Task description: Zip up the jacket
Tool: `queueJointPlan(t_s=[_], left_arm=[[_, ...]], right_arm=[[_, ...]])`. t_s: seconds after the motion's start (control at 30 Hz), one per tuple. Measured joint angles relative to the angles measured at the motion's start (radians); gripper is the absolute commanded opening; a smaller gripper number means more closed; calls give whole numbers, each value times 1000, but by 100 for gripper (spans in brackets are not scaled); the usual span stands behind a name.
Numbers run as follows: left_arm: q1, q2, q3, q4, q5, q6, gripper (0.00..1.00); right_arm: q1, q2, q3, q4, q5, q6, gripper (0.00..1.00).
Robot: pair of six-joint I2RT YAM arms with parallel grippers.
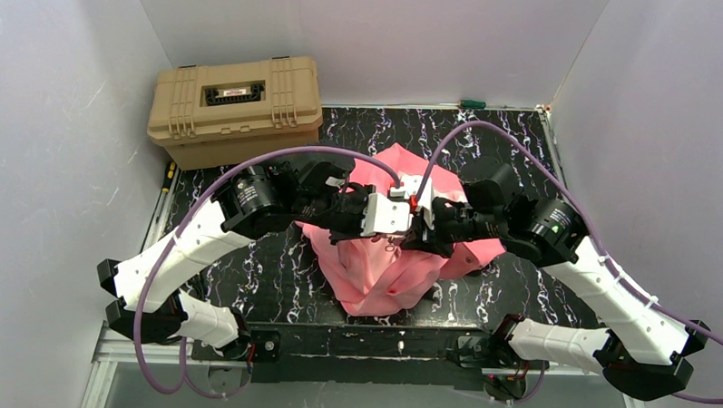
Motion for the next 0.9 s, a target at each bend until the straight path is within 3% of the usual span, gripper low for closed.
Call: queueJointPlan(t_s=[0.9], left_arm=[[1,-27,-21,51,-50,-10,0]], right_arm=[[10,-6,-26,32,31,53,1]])
